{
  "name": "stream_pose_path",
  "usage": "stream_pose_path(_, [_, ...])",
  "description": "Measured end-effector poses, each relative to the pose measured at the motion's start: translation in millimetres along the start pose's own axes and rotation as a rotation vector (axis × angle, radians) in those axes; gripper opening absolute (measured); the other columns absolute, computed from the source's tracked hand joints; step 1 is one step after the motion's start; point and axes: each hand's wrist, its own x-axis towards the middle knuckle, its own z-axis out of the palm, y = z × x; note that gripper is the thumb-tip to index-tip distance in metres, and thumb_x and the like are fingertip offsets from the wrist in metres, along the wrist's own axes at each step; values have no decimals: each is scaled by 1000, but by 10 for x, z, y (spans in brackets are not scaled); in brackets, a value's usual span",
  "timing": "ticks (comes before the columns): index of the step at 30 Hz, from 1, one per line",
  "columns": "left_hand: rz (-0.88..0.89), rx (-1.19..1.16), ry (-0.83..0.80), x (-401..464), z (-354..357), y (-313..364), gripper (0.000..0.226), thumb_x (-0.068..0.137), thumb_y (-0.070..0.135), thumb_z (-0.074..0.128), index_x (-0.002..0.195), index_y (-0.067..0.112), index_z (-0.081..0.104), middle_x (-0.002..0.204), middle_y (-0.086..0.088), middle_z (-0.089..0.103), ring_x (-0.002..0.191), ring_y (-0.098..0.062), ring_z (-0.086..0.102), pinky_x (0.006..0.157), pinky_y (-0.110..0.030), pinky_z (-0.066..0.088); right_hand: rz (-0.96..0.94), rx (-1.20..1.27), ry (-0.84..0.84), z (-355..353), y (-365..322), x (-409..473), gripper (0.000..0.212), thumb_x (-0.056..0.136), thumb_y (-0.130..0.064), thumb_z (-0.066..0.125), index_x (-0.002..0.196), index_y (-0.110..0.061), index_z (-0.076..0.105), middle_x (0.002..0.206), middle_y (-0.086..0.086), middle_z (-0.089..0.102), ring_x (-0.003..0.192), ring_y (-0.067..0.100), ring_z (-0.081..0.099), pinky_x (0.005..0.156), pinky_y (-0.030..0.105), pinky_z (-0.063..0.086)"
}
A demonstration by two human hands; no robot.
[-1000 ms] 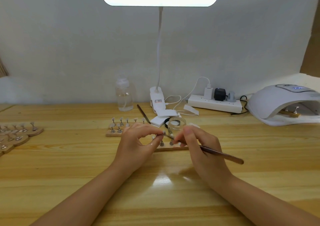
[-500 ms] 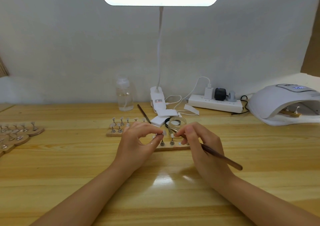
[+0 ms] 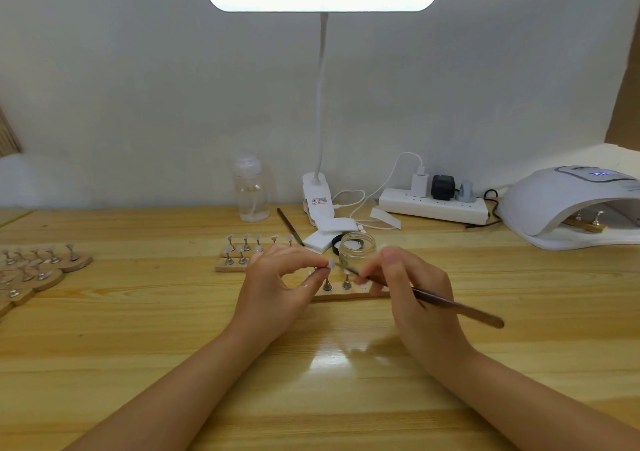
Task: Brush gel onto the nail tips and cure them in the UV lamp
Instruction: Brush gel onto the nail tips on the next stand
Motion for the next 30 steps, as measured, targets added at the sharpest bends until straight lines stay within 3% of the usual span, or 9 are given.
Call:
stream_pose_path(6, [-6,2,-5,-1,1,5,28,72,10,75,87,33,68,80,24,63,86,-7,60,86,-58,42,41,86,-13,20,-6,-14,38,86,-42,36,64,-24,62,70,1,67,60,4,62,59,14,48])
stream_pose_path(11, [5,16,-12,4,0,14,28,72,10,75,88,32,68,80,24,62,88,-10,61,90,-60,39,17,-62,-26,7,-16,14,31,86,-45,34,73,-31,59,80,-12,64,70,1,60,63,11,44])
stream_pose_path(15, [15,35,-13,3,-7,29,28,72,11,75,87,33,67,80,26,61,88,-6,59,91,-58,38,44,78,-5,16,-5,-14,39,86,-43,35,64,-24,61,71,1,66,61,7,62,59,16,49])
stream_pose_path(19, [11,35,-16,1,-8,35,28,72,11,75,87,33,67,80,25,61,87,-7,58,89,-56,39,19,-51,-18,2,-5,9,34,86,-44,33,70,-30,59,76,-7,64,68,4,59,61,17,46])
stream_pose_path(24, [16,48,-17,-5,-13,46,28,72,11,74,87,33,67,80,28,59,87,-1,55,90,-46,37,36,66,-13,15,1,-7,39,86,-43,34,65,-23,61,68,2,65,62,6,62,59,17,49])
stream_pose_path(27, [21,50,-19,-4,-12,39,29,72,11,74,87,34,67,80,27,60,87,-1,55,89,-45,37,23,-37,-26,5,-1,5,35,86,-44,33,70,-29,60,73,-4,64,67,5,60,61,17,46])
stream_pose_path(30, [35,57,-19,-1,-9,36,29,71,10,75,87,32,68,81,25,61,87,-5,56,87,-45,38,55,29,-47,16,4,-5,39,86,-44,34,68,-24,62,72,-2,66,66,5,62,62,15,48])
